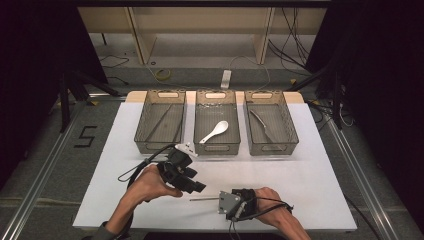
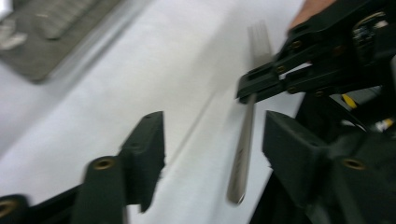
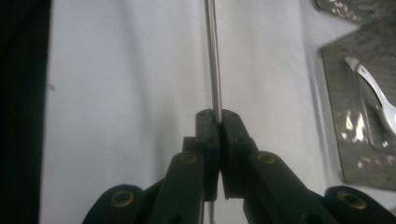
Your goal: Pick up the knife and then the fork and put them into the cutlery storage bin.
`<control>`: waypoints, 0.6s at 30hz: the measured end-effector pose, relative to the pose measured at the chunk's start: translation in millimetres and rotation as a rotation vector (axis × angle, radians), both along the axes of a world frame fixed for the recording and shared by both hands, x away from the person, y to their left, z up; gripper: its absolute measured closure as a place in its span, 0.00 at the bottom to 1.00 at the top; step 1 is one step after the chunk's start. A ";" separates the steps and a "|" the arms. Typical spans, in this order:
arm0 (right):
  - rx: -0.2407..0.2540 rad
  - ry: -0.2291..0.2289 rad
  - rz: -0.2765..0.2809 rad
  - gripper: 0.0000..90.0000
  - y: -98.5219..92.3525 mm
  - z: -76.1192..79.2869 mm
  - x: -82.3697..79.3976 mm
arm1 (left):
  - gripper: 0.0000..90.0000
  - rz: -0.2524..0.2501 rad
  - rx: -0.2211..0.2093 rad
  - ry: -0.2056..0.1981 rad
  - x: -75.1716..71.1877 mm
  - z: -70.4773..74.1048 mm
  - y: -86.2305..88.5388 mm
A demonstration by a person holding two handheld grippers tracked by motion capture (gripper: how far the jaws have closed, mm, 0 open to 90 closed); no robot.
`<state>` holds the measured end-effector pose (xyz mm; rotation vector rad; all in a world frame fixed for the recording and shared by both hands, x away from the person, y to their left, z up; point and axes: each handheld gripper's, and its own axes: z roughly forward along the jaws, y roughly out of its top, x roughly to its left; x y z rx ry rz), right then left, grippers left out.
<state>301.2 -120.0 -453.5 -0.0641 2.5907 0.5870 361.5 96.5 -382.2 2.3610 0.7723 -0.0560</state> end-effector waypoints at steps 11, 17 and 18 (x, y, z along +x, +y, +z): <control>0.056 0.014 -0.198 0.98 -34.0 12.4 26.7 | 0.19 0.120 -0.103 -0.146 2.3 7.4 28.6; 0.168 0.068 -0.347 0.98 -56.1 30.4 51.6 | 0.20 0.166 -0.149 -0.181 -4.5 -3.4 47.4; 0.185 0.078 -0.367 0.98 -59.8 34.2 55.7 | 0.20 0.179 -0.159 -0.172 -5.8 -8.9 52.4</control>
